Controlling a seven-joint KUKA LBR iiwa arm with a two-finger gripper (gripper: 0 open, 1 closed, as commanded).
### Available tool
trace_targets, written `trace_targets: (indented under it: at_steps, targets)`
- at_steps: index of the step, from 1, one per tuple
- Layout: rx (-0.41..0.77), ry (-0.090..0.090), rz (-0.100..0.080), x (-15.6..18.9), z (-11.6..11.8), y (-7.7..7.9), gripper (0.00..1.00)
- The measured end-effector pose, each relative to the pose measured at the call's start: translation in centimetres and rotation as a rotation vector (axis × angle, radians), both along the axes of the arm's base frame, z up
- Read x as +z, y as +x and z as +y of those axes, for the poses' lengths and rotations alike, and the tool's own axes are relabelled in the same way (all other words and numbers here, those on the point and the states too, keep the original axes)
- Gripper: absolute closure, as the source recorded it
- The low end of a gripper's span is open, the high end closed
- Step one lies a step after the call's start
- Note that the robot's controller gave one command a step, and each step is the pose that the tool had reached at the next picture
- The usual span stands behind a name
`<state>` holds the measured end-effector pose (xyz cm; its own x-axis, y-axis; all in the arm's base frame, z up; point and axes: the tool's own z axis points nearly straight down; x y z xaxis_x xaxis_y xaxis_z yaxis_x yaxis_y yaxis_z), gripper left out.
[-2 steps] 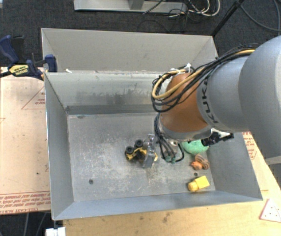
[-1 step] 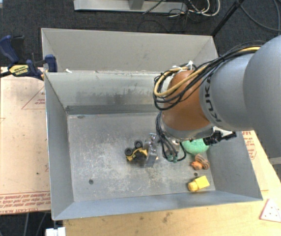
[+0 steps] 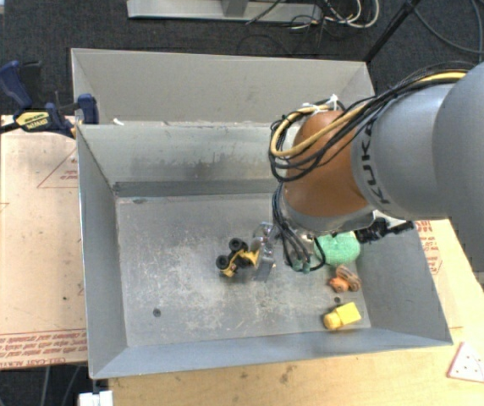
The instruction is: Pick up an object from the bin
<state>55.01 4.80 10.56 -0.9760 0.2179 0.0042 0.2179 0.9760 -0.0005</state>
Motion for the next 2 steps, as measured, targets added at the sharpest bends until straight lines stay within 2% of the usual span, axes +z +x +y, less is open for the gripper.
trace_targets:
  at_steps: [1, 2]
  targets:
    - [0.0, 0.0, -0.005, 1.5, 0.0, 0.1, 1.0]
    - [0.001, 0.0, 0.0, 3.4, 0.0, 0.0, 1.0]
